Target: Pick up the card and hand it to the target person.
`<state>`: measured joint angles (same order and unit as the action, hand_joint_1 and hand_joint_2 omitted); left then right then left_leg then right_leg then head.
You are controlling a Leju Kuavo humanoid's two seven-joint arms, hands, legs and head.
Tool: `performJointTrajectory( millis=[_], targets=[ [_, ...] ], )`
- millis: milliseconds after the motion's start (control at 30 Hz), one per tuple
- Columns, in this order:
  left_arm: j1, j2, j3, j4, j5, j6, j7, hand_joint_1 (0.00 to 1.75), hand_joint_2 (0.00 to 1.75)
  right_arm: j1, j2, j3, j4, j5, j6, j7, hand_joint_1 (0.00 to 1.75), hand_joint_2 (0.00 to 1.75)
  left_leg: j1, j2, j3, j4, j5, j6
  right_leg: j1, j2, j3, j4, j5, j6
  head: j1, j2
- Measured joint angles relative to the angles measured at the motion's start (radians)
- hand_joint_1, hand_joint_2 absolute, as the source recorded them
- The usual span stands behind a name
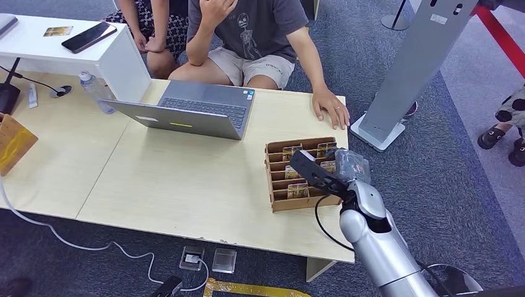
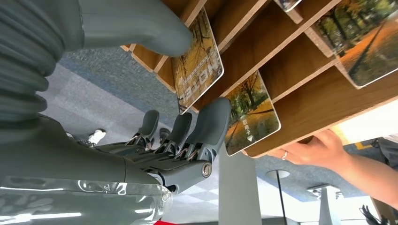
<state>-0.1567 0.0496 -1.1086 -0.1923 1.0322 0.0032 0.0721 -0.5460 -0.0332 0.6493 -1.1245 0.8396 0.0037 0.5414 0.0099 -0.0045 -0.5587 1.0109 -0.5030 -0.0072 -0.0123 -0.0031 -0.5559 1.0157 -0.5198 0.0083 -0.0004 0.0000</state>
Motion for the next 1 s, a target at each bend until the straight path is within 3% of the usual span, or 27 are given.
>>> performJointTrajectory(
  millis=[267,500,667,767,867,1000],
  targets=[
    [0.0,-0.001,0.0,0.0,0.0,-0.003,0.0,0.0,0.0,-0.001,-0.001,-0.004,0.014,0.0,-0.004,0.001,1.07,1.75,0.0,0.0,0.0,0.0,0.0,0.0,0.0,0.0,0.0,0.0,0.0,0.0,0.0,0.0],
    [0.0,-0.001,0.0,0.0,-0.001,-0.003,0.0,0.0,0.0,-0.001,-0.003,-0.005,0.014,0.0,-0.004,0.001,1.1,1.75,0.0,0.0,0.0,0.0,0.0,0.0,0.0,0.0,0.0,0.0,0.0,0.0,0.0,0.0],
    [-0.001,-0.001,0.0,0.0,-0.003,-0.003,0.0,0.0,0.0,0.0,-0.006,-0.006,0.014,0.0,-0.004,0.002,1.2,1.75,0.0,0.0,0.0,0.0,0.0,0.0,0.0,0.0,0.0,0.0,0.0,0.0,0.0,0.0],
    [-0.001,-0.001,0.0,0.0,-0.005,-0.003,0.0,0.0,0.0,0.0,-0.007,-0.006,0.014,0.0,-0.004,0.002,1.37,1.75,0.0,0.0,0.0,0.0,0.0,0.0,0.0,0.0,0.0,0.0,0.0,0.0,0.0,0.0],
    [-0.002,-0.001,0.0,0.0,-0.006,-0.003,0.0,0.0,0.0,0.0,-0.008,-0.006,0.014,0.0,-0.004,0.002,1.64,1.75,0.0,0.0,0.001,0.0,0.0,0.0,0.0,0.0,0.0,0.0,0.0,0.0,0.0,0.0],
    [-0.002,-0.001,-0.001,0.0,-0.007,-0.003,0.0,0.0,0.0,0.0,-0.01,-0.006,0.011,0.0,-0.004,0.002,1.69,1.75,0.0,0.0,0.001,0.0,0.0,0.0,0.0,0.0,0.0,0.0,0.0,0.0,0.0,0.0]
  ],
)
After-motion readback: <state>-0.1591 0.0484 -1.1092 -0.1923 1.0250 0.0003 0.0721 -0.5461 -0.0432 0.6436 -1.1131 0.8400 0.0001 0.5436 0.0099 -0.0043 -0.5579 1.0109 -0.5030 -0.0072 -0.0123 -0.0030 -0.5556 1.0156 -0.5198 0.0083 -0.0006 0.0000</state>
